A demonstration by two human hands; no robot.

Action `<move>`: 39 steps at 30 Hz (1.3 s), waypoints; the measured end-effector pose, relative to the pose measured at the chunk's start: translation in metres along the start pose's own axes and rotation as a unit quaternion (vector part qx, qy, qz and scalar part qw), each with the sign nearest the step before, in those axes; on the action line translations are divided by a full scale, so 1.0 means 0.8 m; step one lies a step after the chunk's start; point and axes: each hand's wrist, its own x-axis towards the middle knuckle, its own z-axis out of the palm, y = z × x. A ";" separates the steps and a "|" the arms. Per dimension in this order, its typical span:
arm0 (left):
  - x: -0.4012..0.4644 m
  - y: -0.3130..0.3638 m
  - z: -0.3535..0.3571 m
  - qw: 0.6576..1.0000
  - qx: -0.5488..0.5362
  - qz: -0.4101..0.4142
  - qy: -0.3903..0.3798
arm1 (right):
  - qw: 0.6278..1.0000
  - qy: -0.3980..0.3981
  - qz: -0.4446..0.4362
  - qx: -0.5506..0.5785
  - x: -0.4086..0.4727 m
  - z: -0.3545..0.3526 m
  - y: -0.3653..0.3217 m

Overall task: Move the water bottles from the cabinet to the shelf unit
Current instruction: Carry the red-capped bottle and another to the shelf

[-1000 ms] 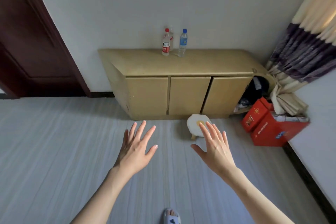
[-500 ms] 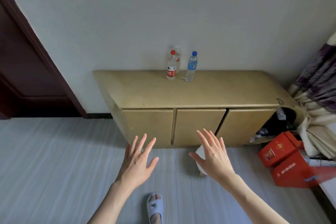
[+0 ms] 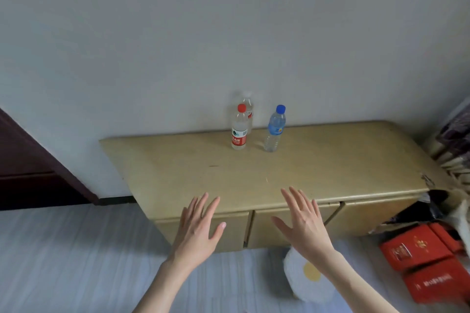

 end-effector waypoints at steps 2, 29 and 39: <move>0.034 -0.005 0.004 1.000 -0.006 -0.003 -0.008 | 1.000 -0.016 0.004 0.001 0.034 0.008 0.008; 0.503 0.030 0.010 0.992 -0.115 -0.057 -0.010 | 0.988 -0.081 -0.105 0.078 0.584 -0.042 0.014; 0.508 0.007 0.003 0.987 -0.147 -0.067 0.021 | 0.990 -0.113 -0.062 0.050 0.617 -0.018 -0.003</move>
